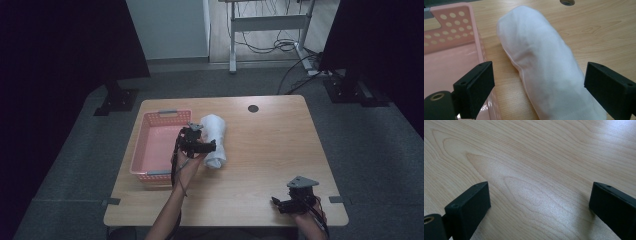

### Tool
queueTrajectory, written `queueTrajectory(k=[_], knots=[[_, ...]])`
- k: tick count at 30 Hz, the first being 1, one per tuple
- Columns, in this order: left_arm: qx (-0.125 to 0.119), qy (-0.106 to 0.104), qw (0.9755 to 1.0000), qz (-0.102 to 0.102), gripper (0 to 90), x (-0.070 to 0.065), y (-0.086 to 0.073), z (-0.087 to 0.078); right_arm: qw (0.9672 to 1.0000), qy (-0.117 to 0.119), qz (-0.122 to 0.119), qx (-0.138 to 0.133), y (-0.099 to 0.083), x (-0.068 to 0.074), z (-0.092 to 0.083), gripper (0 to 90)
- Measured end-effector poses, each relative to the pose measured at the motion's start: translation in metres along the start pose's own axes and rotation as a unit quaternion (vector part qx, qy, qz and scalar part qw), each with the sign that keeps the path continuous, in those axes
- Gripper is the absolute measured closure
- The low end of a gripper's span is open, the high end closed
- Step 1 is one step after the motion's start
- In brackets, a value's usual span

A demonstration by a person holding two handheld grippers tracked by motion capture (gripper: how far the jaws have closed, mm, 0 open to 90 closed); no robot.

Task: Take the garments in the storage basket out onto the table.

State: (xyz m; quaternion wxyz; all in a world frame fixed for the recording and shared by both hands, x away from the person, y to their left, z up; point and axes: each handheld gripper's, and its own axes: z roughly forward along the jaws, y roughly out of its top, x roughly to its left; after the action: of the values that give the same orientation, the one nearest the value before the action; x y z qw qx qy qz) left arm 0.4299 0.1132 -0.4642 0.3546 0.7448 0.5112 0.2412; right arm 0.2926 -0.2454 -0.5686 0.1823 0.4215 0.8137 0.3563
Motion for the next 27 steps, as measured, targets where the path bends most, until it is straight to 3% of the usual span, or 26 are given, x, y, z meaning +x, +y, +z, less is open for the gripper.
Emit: queueTrajectory(k=[27], knots=[[-0.015, -0.004, 0.9999, 0.002, 8.7, 0.017, -0.014, -0.022, 1.0, 0.0, 0.0, 0.0, 0.0, 0.0, 0.0, 3.4]])
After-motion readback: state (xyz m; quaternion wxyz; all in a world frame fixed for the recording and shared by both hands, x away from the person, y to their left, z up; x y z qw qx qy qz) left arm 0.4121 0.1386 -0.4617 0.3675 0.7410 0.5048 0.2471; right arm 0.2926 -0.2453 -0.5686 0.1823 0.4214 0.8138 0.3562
